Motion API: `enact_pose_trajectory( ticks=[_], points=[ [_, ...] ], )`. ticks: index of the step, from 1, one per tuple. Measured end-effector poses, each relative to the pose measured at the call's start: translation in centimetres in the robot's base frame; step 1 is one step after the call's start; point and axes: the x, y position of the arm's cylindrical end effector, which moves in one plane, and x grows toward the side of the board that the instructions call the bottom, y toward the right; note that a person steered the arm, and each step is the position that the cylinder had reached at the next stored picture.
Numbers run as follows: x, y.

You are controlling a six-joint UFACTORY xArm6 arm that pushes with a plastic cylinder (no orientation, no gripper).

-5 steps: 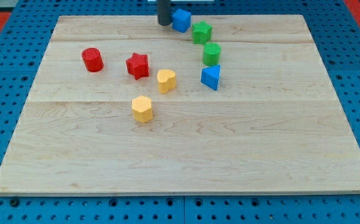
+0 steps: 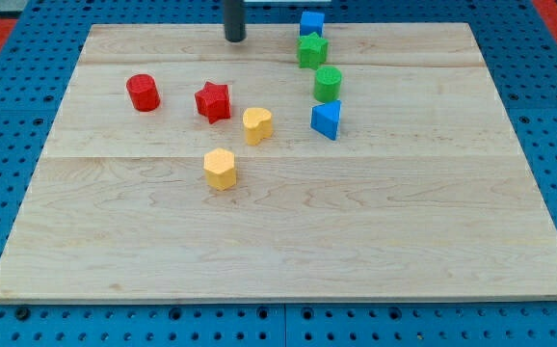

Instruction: Point your arm on top of red star

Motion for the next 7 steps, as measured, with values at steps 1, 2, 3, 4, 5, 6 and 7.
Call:
enact_pose_trajectory(
  ticks=[1,2,3,4,5,6,7],
  points=[
    [0.0,-1.9],
    [0.0,-3.0],
    [0.0,-3.7],
    [0.0,-4.3],
    [0.0,-4.3],
    [0.2,-4.2],
    [1.2,-2.6]
  ],
)
